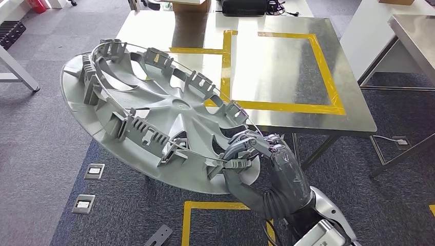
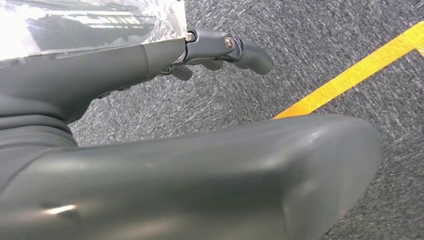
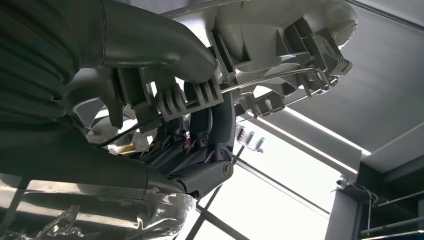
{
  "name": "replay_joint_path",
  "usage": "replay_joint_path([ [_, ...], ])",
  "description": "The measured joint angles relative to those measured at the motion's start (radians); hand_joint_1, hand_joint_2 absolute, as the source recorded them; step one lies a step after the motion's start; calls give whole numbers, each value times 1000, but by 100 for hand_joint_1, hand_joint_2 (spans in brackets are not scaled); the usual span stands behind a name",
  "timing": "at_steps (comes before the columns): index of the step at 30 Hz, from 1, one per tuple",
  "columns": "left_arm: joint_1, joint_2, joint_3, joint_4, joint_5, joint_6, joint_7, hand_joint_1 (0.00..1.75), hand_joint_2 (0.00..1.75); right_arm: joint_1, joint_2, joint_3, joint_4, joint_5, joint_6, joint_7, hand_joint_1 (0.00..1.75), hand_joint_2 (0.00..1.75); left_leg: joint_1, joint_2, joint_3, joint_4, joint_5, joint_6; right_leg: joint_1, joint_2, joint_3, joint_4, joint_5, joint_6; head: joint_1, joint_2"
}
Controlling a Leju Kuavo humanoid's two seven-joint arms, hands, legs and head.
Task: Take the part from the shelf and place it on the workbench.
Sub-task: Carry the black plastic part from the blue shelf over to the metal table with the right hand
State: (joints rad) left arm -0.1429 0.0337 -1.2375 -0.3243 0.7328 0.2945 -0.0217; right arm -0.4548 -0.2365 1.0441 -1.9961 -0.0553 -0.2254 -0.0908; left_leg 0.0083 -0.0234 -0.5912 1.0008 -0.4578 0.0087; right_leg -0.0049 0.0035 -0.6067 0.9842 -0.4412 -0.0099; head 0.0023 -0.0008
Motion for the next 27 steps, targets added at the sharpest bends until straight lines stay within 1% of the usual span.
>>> replay_joint_path([
  [17,5,-2,-1,0,-26,13,6,0,175,20,1,2,-24,11,-12,23,175,175,0,0,0,0,0,0,0,0,0,0,0,0,0,0],
  [24,12,-5,-1,0,-27,23,5,0,175,61,0,9,-63,55,-35,40,175,175,0,0,0,0,0,0,0,0,0,0,0,0,0,0],
  [27,12,-5,-1,0,-23,22,3,0,175,62,0,10,-67,55,-34,43,175,175,0,0,0,0,0,0,0,0,0,0,0,0,0,0],
])
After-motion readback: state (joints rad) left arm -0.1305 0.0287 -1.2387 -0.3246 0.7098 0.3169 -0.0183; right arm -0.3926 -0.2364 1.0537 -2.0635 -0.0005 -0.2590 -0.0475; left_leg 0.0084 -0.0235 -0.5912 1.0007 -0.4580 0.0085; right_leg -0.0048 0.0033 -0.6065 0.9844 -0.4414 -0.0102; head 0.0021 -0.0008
